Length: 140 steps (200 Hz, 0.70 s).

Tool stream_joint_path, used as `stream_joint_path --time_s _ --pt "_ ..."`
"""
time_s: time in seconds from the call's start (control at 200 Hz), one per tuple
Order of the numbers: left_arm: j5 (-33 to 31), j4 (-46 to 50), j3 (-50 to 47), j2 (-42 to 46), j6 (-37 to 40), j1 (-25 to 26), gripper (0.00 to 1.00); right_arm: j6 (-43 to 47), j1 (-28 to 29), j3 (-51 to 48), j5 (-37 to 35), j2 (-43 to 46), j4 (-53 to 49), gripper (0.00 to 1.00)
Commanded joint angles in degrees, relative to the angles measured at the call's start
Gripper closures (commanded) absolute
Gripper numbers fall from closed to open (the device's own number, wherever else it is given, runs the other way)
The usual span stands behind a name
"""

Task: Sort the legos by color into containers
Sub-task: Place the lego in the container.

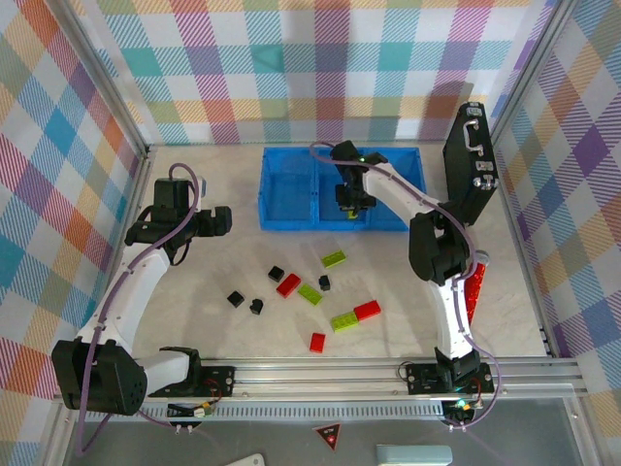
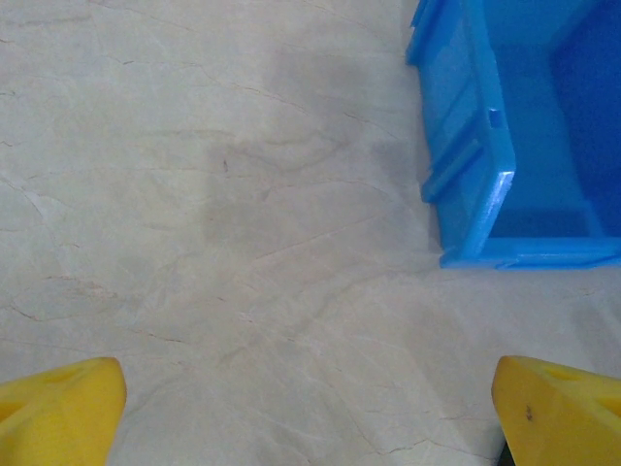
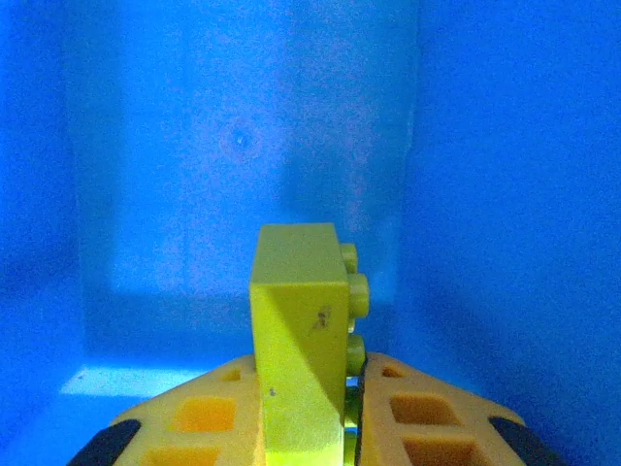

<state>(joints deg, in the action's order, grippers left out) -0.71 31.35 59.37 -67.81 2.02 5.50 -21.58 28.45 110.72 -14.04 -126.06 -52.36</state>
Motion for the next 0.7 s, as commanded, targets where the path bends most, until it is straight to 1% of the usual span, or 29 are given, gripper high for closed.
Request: stream_joint_path --time_s 0.0,0.095,0.32,0.545,0.64,0.695 --pt "-0.02 0.29 -0.33 -0.31 0.35 -0.07 0.04 0.29 -0.15 3.5 2.99 0.47 -0.33 0.86" --pt "-0.16 0.26 -0.39 -0.32 0.35 -0.14 0.04 -0.3 -0.15 6.36 4.4 -2.09 0.06 0.86" --pt "0.09 0.2 -0.4 -0.68 0.35 -0.17 0.03 -0.83 -0.14 13.18 5.19 -8.24 -0.27 0.86" --pt "0.19 0.2 -0.4 -0.92 0.44 -0.17 0.04 -1.35 -0.12 14.99 5.86 -11.6 -0.11 0.84" --pt "0.18 0.11 -0.4 -0.99 0.36 -0.09 0.04 -1.61 -0.07 15.06 5.93 -12.19 -0.42 0.76" --pt "0.27 0.13 -0.37 -1.16 0.4 -0.14 0.04 -1.7 0.03 15.25 5.96 -12.03 -0.63 0.68"
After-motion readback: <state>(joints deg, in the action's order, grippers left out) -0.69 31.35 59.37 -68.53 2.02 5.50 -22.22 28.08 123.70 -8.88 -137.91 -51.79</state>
